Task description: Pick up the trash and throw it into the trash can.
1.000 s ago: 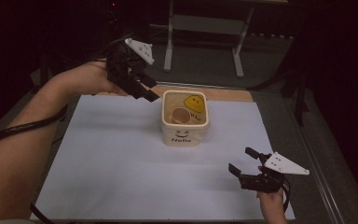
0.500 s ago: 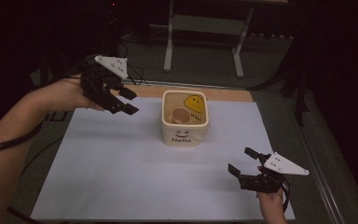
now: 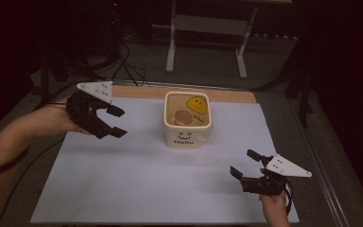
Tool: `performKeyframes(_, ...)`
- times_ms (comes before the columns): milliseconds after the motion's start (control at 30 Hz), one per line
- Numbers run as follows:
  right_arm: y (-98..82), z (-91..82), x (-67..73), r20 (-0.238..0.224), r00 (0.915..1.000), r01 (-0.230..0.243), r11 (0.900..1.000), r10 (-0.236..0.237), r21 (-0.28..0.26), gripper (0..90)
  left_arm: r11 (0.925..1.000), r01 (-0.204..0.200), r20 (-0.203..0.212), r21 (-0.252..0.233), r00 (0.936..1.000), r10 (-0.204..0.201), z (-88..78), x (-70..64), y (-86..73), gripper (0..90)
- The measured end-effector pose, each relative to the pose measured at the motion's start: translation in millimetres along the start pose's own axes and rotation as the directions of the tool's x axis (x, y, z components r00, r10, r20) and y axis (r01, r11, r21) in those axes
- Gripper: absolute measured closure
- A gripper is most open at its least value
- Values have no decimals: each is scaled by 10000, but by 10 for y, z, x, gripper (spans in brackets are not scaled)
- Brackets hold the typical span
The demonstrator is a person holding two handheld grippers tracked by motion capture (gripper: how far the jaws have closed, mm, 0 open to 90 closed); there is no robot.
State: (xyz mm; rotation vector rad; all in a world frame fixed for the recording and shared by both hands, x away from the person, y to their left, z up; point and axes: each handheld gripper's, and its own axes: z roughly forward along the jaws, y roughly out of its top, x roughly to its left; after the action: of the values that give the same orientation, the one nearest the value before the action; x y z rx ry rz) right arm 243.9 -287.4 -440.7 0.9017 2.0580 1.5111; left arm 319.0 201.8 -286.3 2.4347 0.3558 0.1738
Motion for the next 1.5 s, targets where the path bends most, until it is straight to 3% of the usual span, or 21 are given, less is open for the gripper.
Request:
performKeyframes(500,0,5,4,2,10000,27,10000,-27,25,120,9988,482,-115,16,9988,-481,217,-149,-429,153)
performKeyframes(633,-2,8,4,-3,10000,6,10000,-6,34,120,9970,768,213,-117,9968,-766,276,-164,-544,108)
performKeyframes(733,0,10,8,-16,10000,28,10000,-27,36,120,9985,551,359,-58,9979,-548,339,-195,-639,17)
performKeyframes(900,-3,14,6,-34,10000,32,10000,-32,61,120,9975,696,547,97,9960,-700,487,-253,-779,14)
performKeyframes(1133,-3,20,11,-42,10000,61,9999,-60,97,120,9960,860,757,-247,9936,-839,650,-370,-939,4)
performKeyframes(1267,-3,21,14,-19,10000,90,9999,-90,107,120,9904,1253,905,-576,9887,-1198,722,-421,-1018,4)
performKeyframes(1500,-6,23,14,-27,10000,93,9999,-93,126,120,9899,1244,944,-684,9886,-1177,895,-616,-1124,4)
